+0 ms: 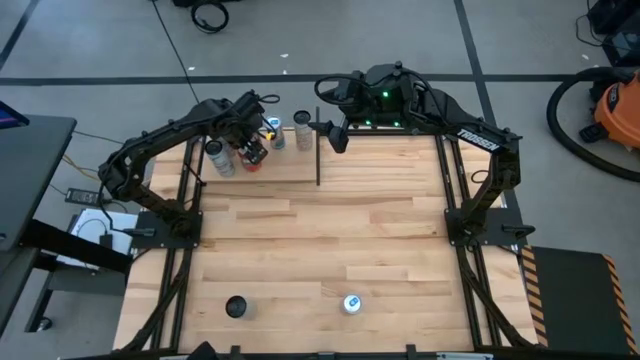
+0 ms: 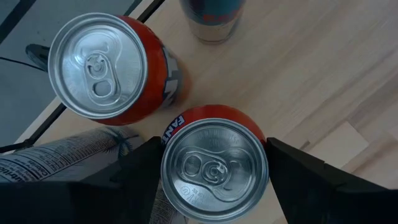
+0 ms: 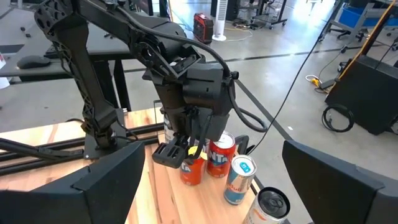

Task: Place canned beverage on shelf
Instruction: Put the orange soda can aligned with the other orange soda can on the shelf

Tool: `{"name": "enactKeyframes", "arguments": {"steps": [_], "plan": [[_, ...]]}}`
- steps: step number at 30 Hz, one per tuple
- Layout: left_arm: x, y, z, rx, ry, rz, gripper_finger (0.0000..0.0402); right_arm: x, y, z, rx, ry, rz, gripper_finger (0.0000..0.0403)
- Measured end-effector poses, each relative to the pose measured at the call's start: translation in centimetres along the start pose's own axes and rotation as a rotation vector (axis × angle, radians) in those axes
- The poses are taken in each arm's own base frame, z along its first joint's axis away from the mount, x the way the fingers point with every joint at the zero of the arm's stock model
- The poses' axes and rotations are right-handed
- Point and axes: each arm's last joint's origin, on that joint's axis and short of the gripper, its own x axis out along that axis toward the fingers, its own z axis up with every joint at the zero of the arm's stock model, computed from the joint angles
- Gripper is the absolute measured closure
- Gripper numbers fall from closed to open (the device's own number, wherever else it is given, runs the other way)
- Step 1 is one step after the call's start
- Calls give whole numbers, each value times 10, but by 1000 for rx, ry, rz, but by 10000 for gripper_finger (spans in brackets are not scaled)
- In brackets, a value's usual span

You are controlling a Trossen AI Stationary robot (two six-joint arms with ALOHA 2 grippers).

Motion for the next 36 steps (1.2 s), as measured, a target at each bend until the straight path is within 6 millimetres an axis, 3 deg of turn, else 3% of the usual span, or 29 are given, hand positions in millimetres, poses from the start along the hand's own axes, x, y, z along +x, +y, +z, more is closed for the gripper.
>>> {"name": "enactKeyframes", "arguments": {"steps": [9,29,36], "plan": [[11,2,-5,-23,-2,-8,134,0,0,0,0,0,0,13],[1,1,-9,-10,-40,-15,133,0,0,2,2,-22,0,13],[1,1,-10,-12,-30,-13,101,0,0,2,2,-23,0,13]]}}
